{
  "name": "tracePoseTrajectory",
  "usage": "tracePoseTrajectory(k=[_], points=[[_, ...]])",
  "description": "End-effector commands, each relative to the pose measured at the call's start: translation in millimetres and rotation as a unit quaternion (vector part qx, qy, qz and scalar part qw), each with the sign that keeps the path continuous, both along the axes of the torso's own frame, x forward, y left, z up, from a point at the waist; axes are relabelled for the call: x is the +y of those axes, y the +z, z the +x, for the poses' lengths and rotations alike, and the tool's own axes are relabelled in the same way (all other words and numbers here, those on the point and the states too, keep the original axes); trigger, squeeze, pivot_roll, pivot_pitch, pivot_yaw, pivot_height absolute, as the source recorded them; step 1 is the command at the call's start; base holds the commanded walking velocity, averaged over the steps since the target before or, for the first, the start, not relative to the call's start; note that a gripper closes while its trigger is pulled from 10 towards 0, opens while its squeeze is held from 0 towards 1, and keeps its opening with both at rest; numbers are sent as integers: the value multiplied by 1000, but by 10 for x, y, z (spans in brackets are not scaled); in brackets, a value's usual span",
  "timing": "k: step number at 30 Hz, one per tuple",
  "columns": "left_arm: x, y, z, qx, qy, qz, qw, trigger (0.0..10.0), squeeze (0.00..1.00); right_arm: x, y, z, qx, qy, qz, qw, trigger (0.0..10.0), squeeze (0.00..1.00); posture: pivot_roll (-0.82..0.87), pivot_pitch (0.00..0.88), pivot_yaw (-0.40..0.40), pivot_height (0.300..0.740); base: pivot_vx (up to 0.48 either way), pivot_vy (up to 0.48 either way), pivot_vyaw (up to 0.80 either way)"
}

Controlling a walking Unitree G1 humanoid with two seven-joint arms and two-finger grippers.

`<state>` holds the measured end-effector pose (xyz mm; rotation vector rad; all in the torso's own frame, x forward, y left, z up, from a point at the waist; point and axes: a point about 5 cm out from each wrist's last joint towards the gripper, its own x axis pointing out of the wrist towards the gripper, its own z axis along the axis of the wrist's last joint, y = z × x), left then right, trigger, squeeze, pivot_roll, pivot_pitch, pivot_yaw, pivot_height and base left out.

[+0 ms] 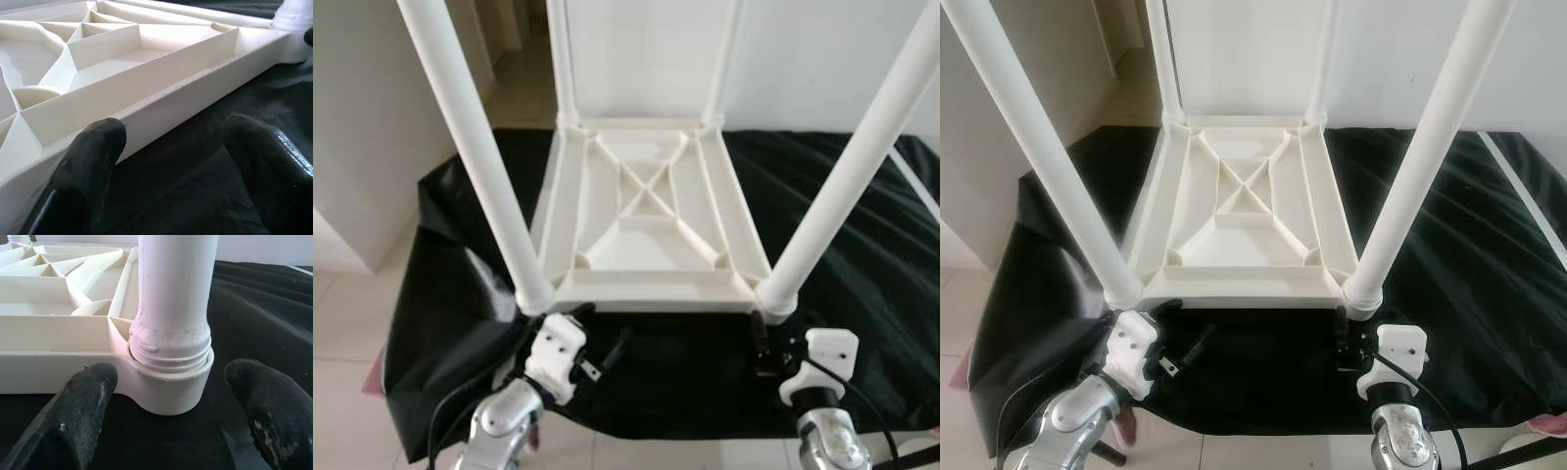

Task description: Building children table

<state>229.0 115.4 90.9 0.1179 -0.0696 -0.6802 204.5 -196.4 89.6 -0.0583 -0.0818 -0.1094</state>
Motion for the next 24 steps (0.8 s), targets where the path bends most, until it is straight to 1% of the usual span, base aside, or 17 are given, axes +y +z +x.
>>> tracePoseTrajectory(k=[1,5,9,16,24], points=[[-23,-30,-31,16,-26,-4,1000,10000,0,-12,-13,-30,1,-7,1,1000,10000,0,-25,35,10,740,0,0,0],[-5,-51,-28,27,-15,0,1000,10000,0,-10,-23,-45,3,-7,2,1000,10000,0,-26,35,12,740,0,0,0],[37,-88,3,52,8,-13,999,10000,0,-18,-48,-78,8,-8,1,1000,10000,0,-28,35,14,740,0,0,0],[52,-78,23,61,13,-25,998,10000,0,-11,-55,-90,10,-7,1,1000,10000,0,-32,35,14,740,0,0,0],[50,-83,23,67,10,-23,997,10000,0,1,-60,-84,10,-6,0,1000,10000,0,-34,26,12,740,0,0,0]])
